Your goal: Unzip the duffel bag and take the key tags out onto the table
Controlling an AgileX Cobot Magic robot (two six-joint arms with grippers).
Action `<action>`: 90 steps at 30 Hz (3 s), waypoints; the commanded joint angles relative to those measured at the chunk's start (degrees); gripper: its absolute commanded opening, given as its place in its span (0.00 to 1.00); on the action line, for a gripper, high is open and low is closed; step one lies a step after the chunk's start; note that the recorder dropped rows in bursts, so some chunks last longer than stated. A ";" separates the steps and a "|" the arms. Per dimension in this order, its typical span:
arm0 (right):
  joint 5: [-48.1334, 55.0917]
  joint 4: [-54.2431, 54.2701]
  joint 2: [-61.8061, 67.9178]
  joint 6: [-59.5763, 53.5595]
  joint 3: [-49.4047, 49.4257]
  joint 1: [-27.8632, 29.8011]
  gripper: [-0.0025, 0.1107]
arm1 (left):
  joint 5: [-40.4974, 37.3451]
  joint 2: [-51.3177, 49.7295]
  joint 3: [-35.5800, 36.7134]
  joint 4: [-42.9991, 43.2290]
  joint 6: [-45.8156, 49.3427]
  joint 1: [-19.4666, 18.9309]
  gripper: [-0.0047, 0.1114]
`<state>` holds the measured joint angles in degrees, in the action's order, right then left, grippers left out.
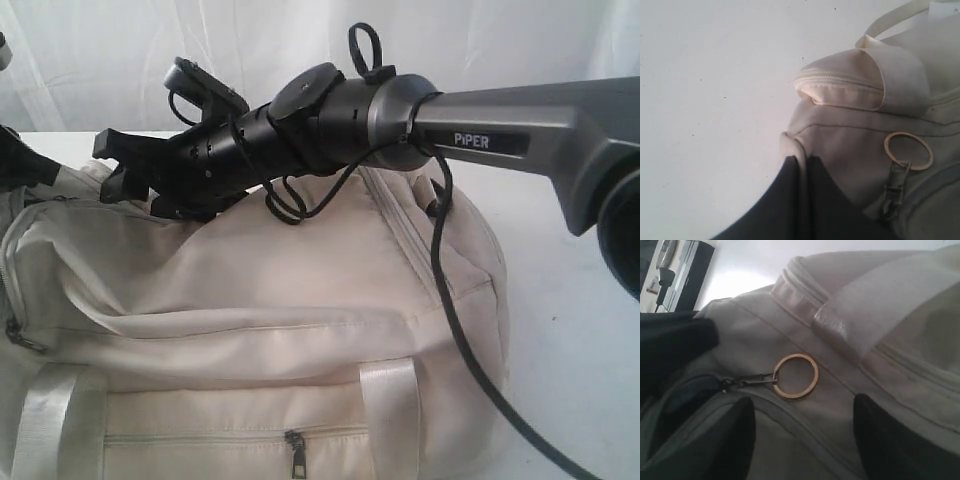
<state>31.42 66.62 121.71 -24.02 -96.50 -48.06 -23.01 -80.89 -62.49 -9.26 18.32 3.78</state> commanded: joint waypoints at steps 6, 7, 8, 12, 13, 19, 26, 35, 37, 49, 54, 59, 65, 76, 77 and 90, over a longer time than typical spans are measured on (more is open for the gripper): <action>11.02 1.42 -0.20 -0.33 -0.12 -0.23 0.50 | 7.18 0.27 -0.16 -3.81 -0.59 -0.36 0.04; 12.32 0.55 -0.20 -0.85 -0.12 -0.53 0.50 | 7.68 0.27 -0.16 -3.94 -0.59 -0.36 0.04; 13.57 0.11 -0.20 -1.70 -0.12 -0.81 0.50 | 8.24 0.27 -0.16 -4.10 -0.59 -0.36 0.04; 15.57 -6.71 -0.20 -1.59 -0.01 -2.30 0.50 | 8.81 0.27 -0.16 -5.13 -0.59 -0.36 0.04; 16.05 -9.08 -0.20 -1.45 -0.01 -2.69 0.50 | 8.81 0.27 -0.16 -5.13 -0.59 -0.36 0.04; 18.78 -13.23 1.51 -1.23 -0.01 -3.68 0.50 | 8.81 0.27 -0.16 -5.45 -0.59 -0.36 0.04; 11.71 -6.05 -0.54 -1.35 -0.12 -1.93 0.50 | 8.03 0.27 -0.16 -5.34 -0.37 -0.36 0.04; 2.42 -0.01 -1.19 -1.29 -0.12 -0.49 0.50 | 8.03 0.27 -0.16 -5.34 -0.37 -0.36 0.04; 1.11 3.06 -0.82 -1.29 -0.12 -0.49 0.50 | 8.03 0.27 -0.16 -5.34 -0.37 -0.36 0.04; -2.89 8.45 2.99 -1.29 -0.12 -0.45 0.49 | 8.45 0.27 -0.16 -5.34 -0.37 -0.36 0.04; -3.26 18.77 4.85 -3.58 -0.12 -0.45 0.41 | 8.43 0.27 -0.16 -5.34 0.12 -0.36 0.04; 2.92 31.46 6.77 -11.83 -0.12 -0.45 0.42 | 8.43 0.27 -0.16 -5.34 0.12 -0.36 0.04; 4.24 33.33 7.99 -13.56 -0.12 0.13 0.51 | 8.43 0.27 -0.16 -5.34 0.65 -0.36 0.04; 5.08 31.23 7.99 -13.40 -0.12 2.59 0.50 | 10.50 0.27 -0.16 -5.34 1.57 -0.36 0.04; 4.96 31.23 7.99 -13.40 -0.12 2.57 0.50 | 11.02 0.27 -0.16 -5.65 1.57 -0.36 0.04; 3.45 32.79 10.51 -13.27 -0.12 2.57 0.50 | 12.10 0.27 -0.16 -8.91 1.57 -0.25 0.04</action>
<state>36.53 99.73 130.54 -37.10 -97.00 -46.01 -16.51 -81.14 -62.25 -16.95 19.72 3.90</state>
